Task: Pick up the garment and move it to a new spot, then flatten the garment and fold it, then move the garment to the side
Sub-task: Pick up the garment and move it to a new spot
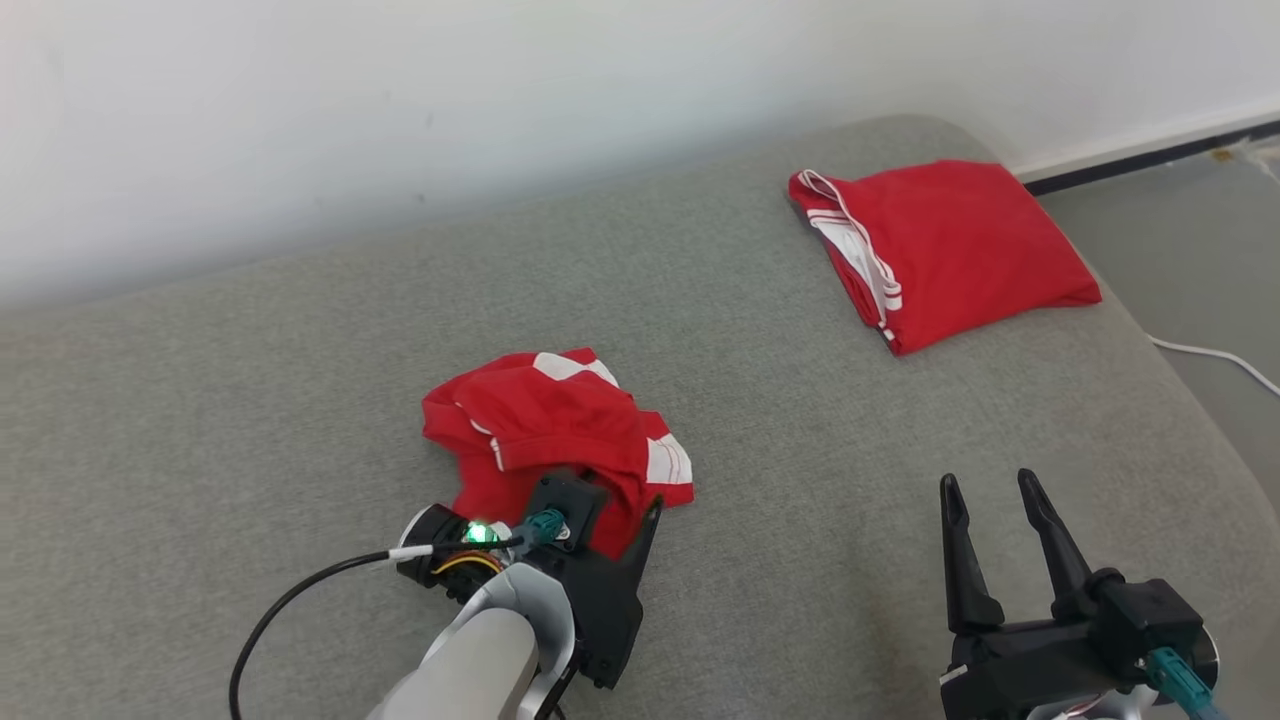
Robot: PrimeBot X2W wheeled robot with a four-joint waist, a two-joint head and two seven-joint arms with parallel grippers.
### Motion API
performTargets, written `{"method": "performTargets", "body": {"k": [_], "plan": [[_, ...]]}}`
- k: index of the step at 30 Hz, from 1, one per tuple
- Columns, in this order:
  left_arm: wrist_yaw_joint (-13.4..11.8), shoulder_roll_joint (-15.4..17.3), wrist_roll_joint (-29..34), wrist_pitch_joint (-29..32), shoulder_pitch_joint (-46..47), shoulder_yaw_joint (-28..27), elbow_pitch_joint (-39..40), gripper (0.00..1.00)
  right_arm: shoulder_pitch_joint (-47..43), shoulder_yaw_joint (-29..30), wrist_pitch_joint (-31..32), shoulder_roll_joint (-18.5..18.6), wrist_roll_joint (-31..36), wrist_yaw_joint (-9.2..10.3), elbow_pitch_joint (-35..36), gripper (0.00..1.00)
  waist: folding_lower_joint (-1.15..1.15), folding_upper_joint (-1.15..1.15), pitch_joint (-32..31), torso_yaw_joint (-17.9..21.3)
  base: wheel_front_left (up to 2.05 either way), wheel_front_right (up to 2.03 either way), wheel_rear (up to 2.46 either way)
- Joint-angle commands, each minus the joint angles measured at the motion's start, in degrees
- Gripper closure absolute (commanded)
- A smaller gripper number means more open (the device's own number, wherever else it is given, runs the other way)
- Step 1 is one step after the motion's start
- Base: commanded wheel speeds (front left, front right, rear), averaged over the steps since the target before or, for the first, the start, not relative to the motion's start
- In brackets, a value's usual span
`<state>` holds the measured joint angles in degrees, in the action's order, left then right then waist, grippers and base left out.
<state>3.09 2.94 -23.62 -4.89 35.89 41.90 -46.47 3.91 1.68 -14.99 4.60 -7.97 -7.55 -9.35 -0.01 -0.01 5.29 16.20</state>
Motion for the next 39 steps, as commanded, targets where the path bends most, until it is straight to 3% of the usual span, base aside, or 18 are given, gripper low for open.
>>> {"method": "performTargets", "body": {"k": [1,8,16,25,29,34,39], "plan": [[-0.52,-0.05,-0.14,-0.71,0.68,-0.28,0.6,0.0,-0.64,-0.02,-0.25,-0.26,0.26,0.14,0.04,0.0,0.01,0.01,-1.32,-1.46,0.0,0.0,0.0],[-1.79,0.79,-2.91,-1.96,-3.19,-1.73,6.07,0.0,-2.14,0.62,-0.26,-0.41,0.45,0.14,0.43,0.0,0.01,0.01,-3.09,-4.27,0.0,0.0,0.0],[-5.89,6.09,-4.26,-6.22,-10.19,-5.39,16.42,0.0,-3.4,1.52,-0.25,0.11,0.82,0.14,0.91,0.0,0.01,0.01,-4.87,-7.17,0.0,0.0,0.0],[-11.2,13.42,-3.72,-10.25,-18.36,-14.75,28.83,0.0,-4.02,1.93,-0.25,0.45,0.59,0.14,1.36,0.0,0.01,0.01,-6.14,-10.14,0.0,0.0,0.0],[-12.68,15.14,-1.66,-10.26,-22.95,-20.59,35.33,0.0,-4.21,2.19,-0.25,0.55,0.47,0.14,1.56,0.0,0.01,0.01,-6.44,-11.28,0.0,0.0,0.0],[-12.99,15.16,0.35,-10.29,-29.21,-27.53,40.4,0.0,-4.57,2.29,-0.25,0.55,0.24,0.15,1.78,0.0,0.01,0.01,-6.81,-12.26,0.0,0.0,0.0],[-11.74,14.09,2.17,-10.3,-34.12,-32.35,43.34,0.0,-5.02,2.31,-0.25,0.42,0.0,0.14,1.74,0.0,0.01,0.01,-7.29,-12.91,0.0,0.0,0.0]]}}
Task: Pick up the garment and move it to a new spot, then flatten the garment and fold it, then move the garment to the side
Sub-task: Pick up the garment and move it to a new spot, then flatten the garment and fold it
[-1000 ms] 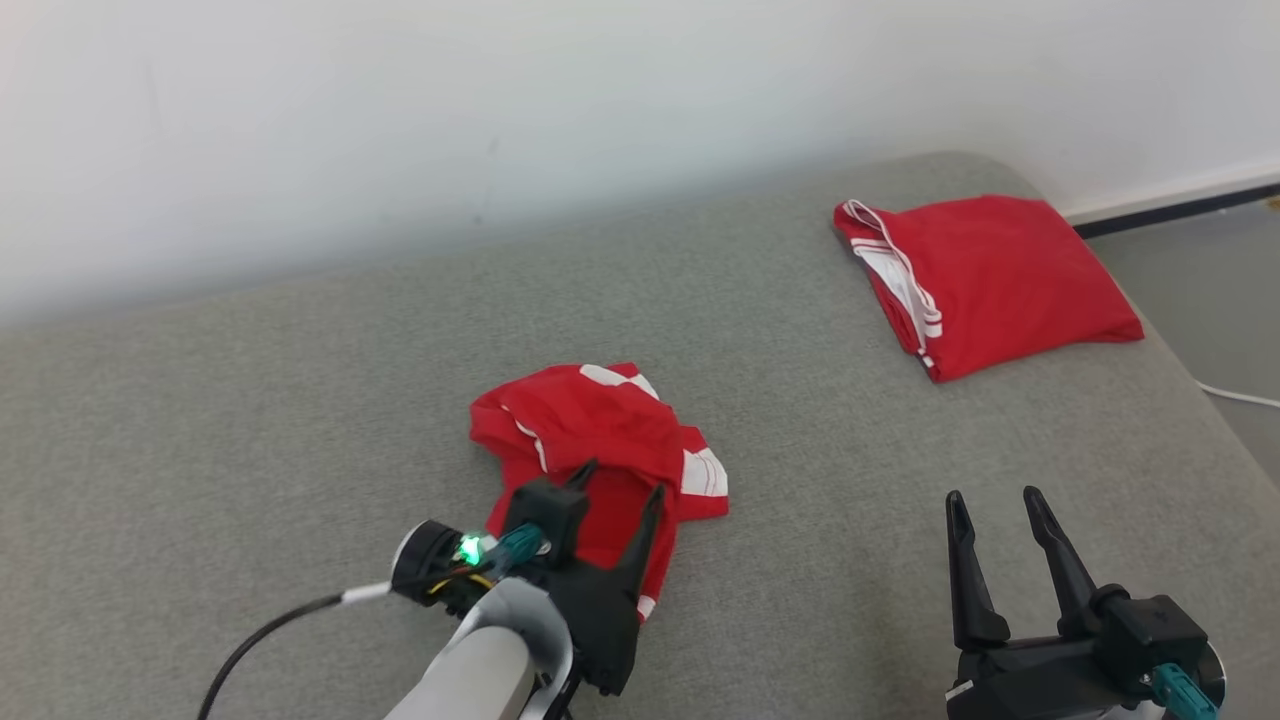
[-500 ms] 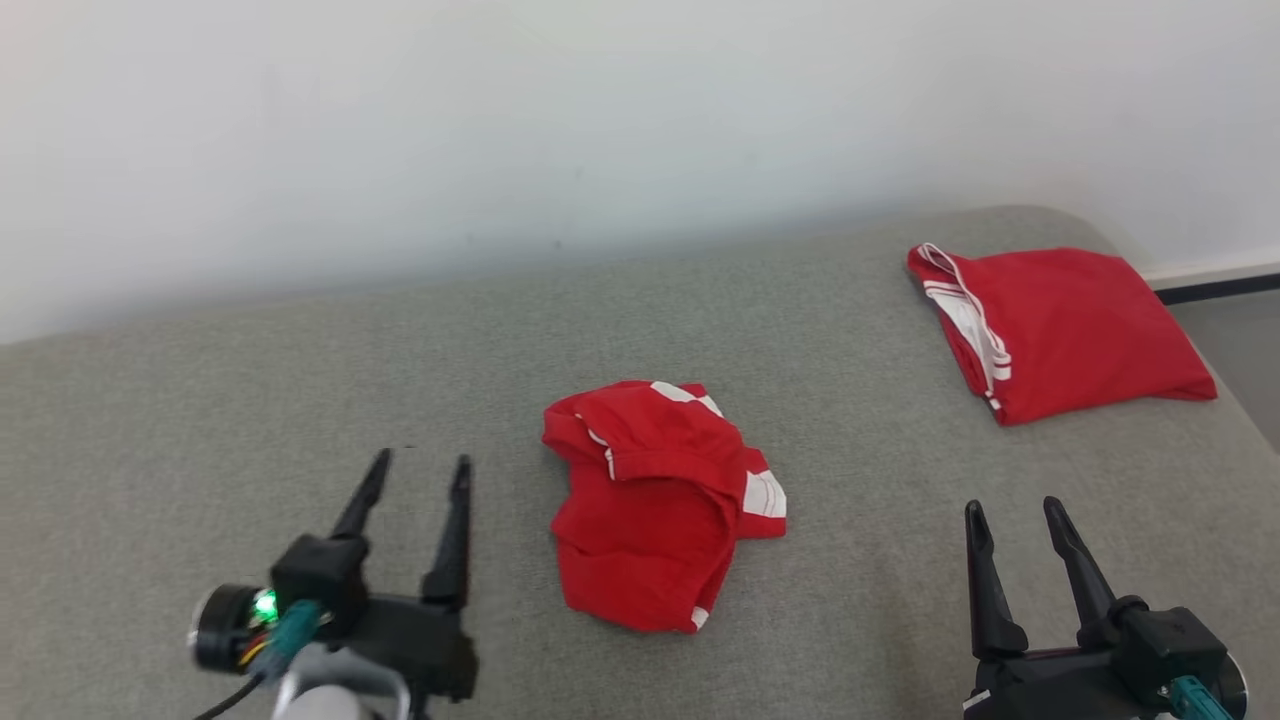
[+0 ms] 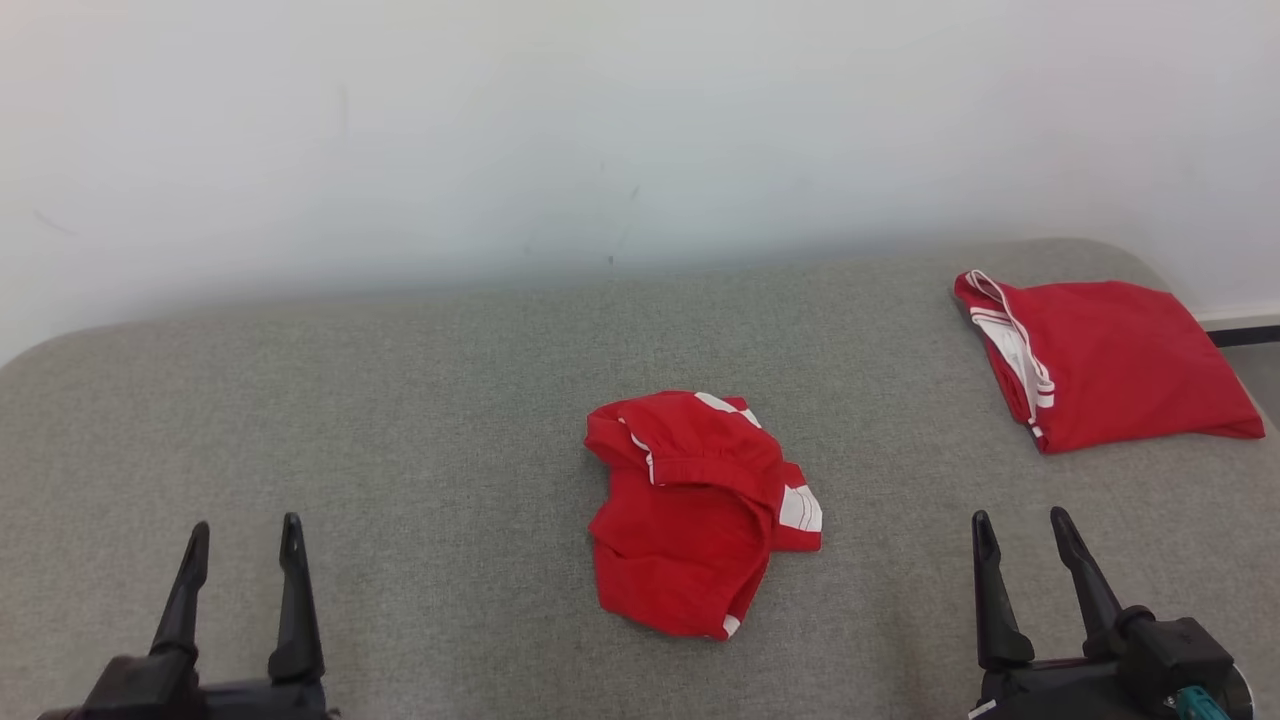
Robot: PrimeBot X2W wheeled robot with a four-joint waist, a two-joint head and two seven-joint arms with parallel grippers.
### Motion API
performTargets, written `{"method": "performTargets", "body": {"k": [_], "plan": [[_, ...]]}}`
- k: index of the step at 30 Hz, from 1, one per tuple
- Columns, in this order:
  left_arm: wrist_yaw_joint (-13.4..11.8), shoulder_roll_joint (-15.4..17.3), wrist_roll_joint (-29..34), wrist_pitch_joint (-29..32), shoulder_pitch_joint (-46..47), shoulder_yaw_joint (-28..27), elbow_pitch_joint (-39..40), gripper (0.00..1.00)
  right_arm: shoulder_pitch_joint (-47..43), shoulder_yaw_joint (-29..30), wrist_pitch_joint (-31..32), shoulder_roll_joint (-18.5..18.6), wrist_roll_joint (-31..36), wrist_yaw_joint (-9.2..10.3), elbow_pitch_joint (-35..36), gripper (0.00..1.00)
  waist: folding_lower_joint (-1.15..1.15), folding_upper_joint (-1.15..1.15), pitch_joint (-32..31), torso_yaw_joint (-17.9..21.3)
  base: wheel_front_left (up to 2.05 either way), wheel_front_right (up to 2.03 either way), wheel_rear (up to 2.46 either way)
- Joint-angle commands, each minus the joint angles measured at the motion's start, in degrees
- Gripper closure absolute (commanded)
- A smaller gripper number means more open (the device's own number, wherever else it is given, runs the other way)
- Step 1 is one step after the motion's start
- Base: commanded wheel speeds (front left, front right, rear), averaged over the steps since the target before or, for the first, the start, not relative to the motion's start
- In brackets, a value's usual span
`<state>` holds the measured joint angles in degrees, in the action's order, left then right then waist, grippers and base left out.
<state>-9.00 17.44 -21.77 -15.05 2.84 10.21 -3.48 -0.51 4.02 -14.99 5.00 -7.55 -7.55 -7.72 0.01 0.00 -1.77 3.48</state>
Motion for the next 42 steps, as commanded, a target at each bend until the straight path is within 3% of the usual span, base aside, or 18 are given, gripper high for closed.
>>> {"method": "performTargets", "body": {"k": [1,6,18,21,31,42], "plan": [[0.35,-0.42,0.32,-0.15,-1.08,-0.67,0.35,0.0,-0.6,-0.03,-0.25,0.01,-0.42,0.14,0.1,0.0,-0.01,0.0,-0.23,-0.19,0.0,0.0,0.0],[2.5,-1.67,2.46,-0.15,-4.56,-3.93,1.15,0.0,-0.93,-0.33,-0.25,-0.1,-0.58,0.14,-0.26,0.0,-0.01,0.0,-0.75,-0.31,0.0,0.0,0.0],[4.5,-3.85,8.64,-0.16,-9.37,-8.78,-0.43,0.0,-2.17,-0.4,-0.25,-0.41,-0.61,0.14,-1.02,0.0,-0.01,0.0,-1.61,-0.47,0.0,0.0,0.0],[6.53,-3.88,9.13,-0.16,-10.1,-8.43,-1.17,0.0,-2.45,-0.58,-0.25,-0.41,-0.42,0.15,-1.42,0.0,-0.01,0.0,-1.77,-0.41,0.0,0.0,0.0],[9.46,-5.52,10.16,-0.16,-9.84,-10.1,-2.73,0.0,-3.0,-1.0,-0.25,-0.22,-0.14,0.14,-2.94,0.0,-0.01,0.0,-1.52,-0.37,0.0,0.0,0.0],[10.7,-7.33,10.52,-0.16,-8.57,-12.16,-3.39,0.0,-3.15,-1.69,-0.25,-0.13,-0.46,0.15,-3.54,0.0,-0.01,0.0,-1.3,-0.51,0.0,0.0,0.0]]}}
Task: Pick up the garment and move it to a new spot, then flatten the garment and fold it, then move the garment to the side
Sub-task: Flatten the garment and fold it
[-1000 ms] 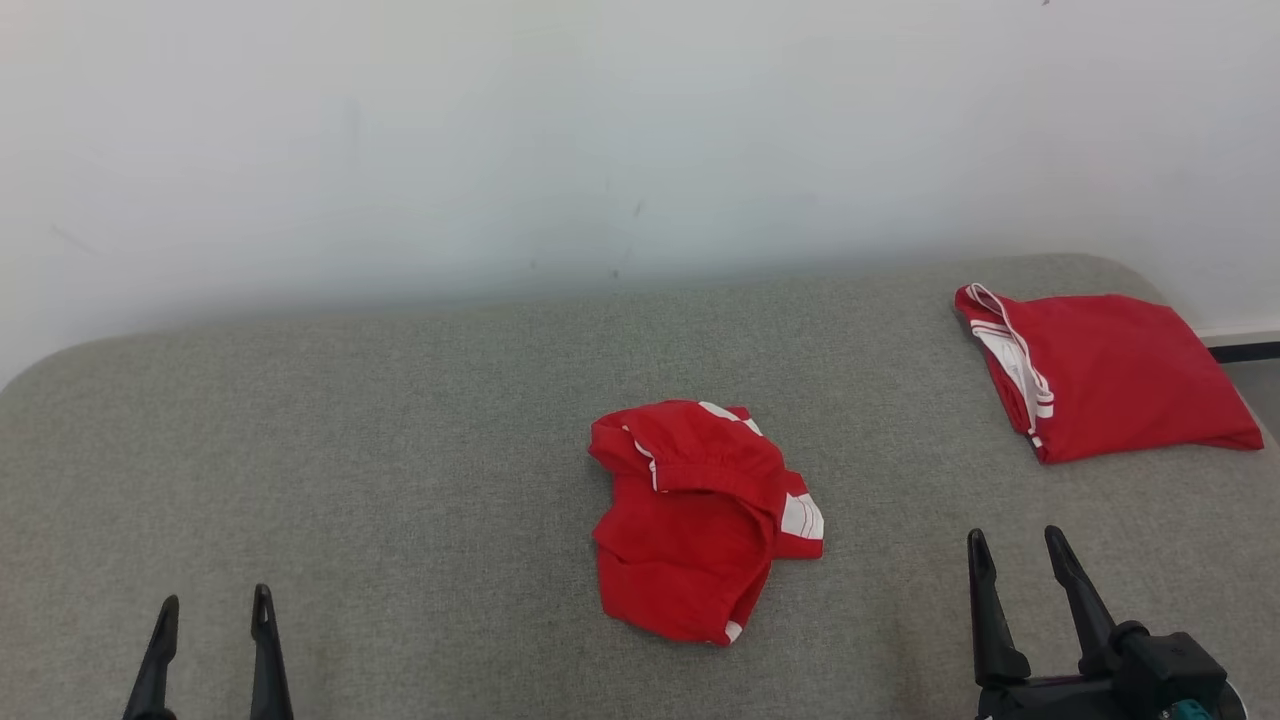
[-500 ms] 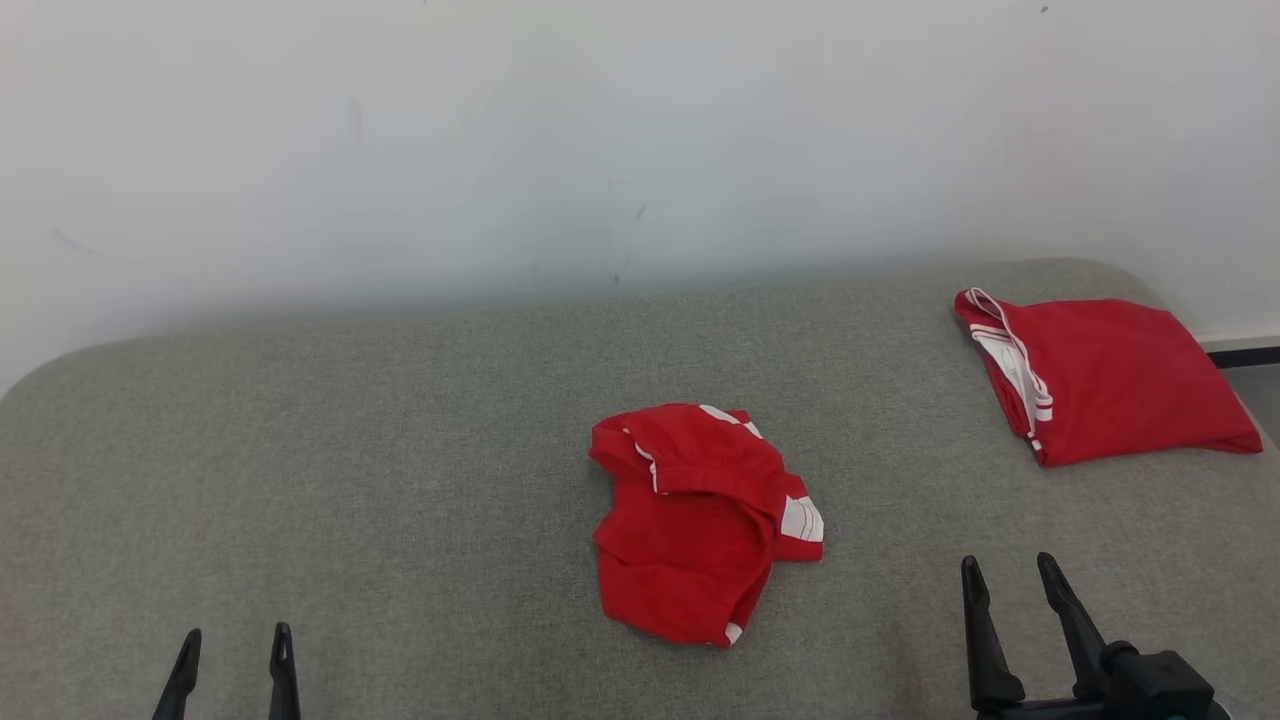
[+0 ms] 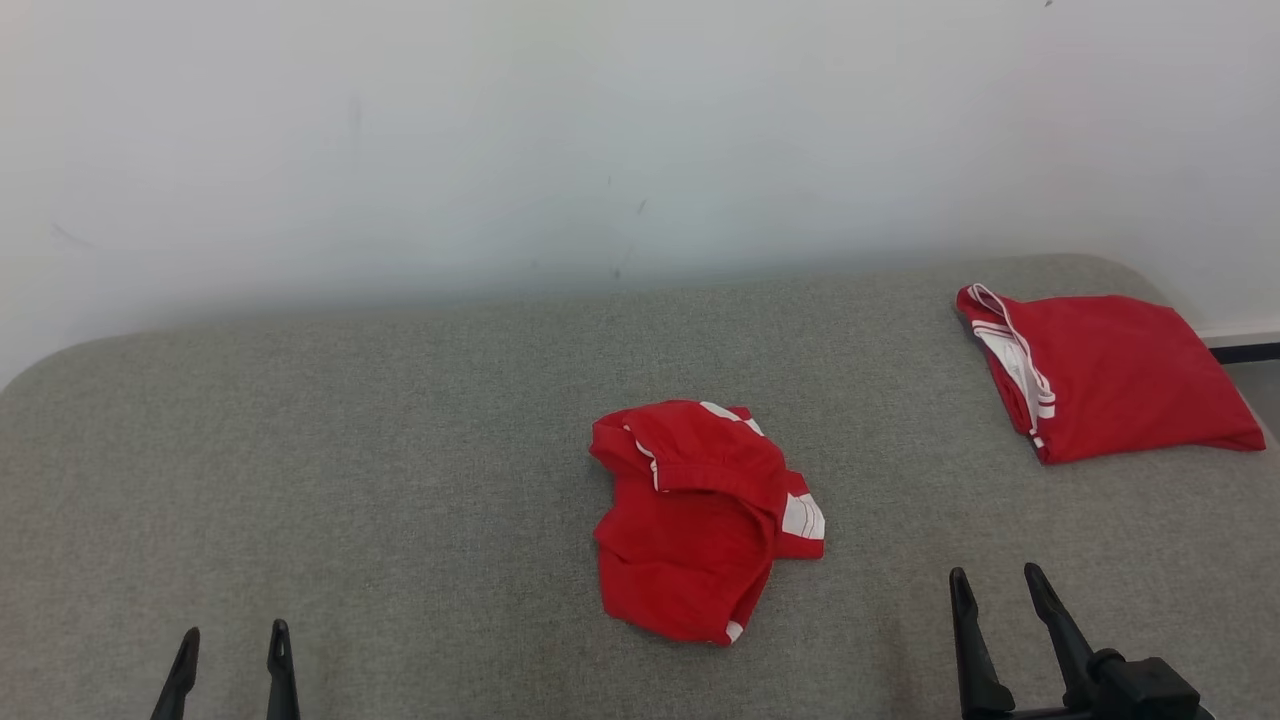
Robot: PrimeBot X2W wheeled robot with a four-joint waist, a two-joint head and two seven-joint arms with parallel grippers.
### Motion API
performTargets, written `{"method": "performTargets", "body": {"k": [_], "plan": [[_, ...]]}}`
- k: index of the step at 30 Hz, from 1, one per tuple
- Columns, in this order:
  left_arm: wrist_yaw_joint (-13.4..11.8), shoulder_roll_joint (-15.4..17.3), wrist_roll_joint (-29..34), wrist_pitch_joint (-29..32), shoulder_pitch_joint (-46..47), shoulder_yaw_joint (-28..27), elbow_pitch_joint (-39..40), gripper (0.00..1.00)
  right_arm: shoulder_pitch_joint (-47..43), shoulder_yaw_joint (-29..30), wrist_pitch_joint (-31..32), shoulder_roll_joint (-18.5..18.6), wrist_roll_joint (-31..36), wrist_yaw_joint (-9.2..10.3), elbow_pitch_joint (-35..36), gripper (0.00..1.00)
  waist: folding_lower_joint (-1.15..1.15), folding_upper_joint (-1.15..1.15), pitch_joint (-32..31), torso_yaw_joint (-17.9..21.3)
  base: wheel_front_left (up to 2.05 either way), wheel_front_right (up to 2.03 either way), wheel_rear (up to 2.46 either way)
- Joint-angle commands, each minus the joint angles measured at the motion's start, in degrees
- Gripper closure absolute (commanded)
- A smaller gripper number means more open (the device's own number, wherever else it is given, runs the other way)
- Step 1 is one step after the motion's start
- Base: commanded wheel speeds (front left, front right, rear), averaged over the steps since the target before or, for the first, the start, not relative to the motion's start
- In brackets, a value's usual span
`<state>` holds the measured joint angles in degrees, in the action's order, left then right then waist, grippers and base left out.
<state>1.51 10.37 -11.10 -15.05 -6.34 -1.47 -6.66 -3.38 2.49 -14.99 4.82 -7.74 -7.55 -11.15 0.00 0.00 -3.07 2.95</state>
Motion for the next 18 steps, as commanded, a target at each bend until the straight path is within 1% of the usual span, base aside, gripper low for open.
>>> {"method": "performTargets", "body": {"k": [1,10,18], "plan": [[0.32,-0.44,-0.18,-0.16,0.53,-0.78,-0.26,0.0,-0.26,-0.22,-0.25,0.05,-0.3,0.15,-0.16,0.0,0.0,0.0,0.0,0.05,0.0,0.0,0.0],[0.93,-2.19,-0.67,-0.16,0.15,-3.84,-0.21,0.0,-0.06,-0.36,-0.25,0.28,-0.5,0.15,-0.53,0.0,0.0,0.0,0.12,-0.05,0.0,0.0,0.0],[2.23,-3.12,0.49,-0.16,-0.35,-5.15,-0.29,0.0,0.11,-0.61,-0.25,0.46,-0.73,0.15,-0.83,0.0,0.0,0.0,0.15,-0.12,0.0,0.0,0.0]]}}
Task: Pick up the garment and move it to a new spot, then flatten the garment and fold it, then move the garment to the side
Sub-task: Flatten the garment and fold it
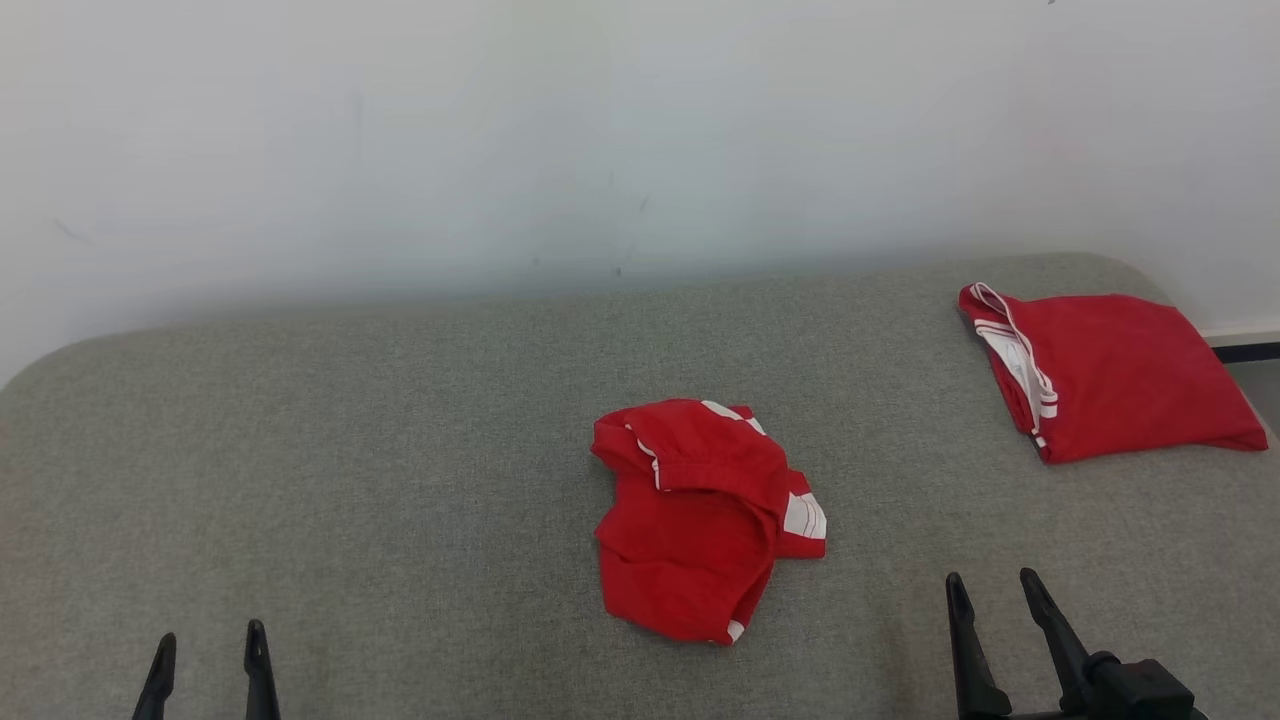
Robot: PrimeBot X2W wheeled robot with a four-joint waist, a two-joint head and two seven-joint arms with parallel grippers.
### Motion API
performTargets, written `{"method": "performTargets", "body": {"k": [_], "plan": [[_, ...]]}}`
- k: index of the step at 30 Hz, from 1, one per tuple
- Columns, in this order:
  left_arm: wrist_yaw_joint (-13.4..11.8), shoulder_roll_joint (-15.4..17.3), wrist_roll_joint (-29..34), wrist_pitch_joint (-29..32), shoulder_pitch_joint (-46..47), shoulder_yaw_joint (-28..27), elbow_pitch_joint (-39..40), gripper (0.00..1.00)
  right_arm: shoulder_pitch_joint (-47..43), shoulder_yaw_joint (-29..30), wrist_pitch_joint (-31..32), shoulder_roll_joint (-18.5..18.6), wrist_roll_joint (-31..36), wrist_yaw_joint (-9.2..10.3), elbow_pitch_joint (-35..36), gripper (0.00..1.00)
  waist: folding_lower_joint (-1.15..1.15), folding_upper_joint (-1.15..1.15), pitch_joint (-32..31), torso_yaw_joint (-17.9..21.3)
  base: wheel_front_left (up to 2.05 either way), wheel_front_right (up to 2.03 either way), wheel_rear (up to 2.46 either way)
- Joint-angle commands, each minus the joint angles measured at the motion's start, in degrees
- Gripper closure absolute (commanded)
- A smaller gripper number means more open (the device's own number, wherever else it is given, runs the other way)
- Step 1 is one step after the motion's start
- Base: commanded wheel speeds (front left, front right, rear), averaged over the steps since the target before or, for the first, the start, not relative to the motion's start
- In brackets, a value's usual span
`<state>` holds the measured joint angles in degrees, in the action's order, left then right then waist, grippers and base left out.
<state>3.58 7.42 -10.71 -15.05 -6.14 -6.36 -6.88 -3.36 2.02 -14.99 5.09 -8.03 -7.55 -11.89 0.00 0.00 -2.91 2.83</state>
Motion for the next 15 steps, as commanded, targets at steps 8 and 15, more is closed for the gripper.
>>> {"method": "performTargets", "body": {"k": [8,15], "plan": [[0.96,-0.81,1.17,-0.16,-0.44,-1.11,-0.47,0.0,0.15,-0.23,-0.25,0.16,-0.39,0.15,-0.35,0.0,0.0,0.0,-0.03,0.09,0.0,0.0,0.0],[1.37,-1.34,1.92,-0.16,-0.46,-1.64,-0.36,0.0,0.07,-0.29,-0.25,0.03,-0.32,0.15,-0.42,0.0,0.0,0.0,0.11,0.13,0.0,0.0,0.0]]}}
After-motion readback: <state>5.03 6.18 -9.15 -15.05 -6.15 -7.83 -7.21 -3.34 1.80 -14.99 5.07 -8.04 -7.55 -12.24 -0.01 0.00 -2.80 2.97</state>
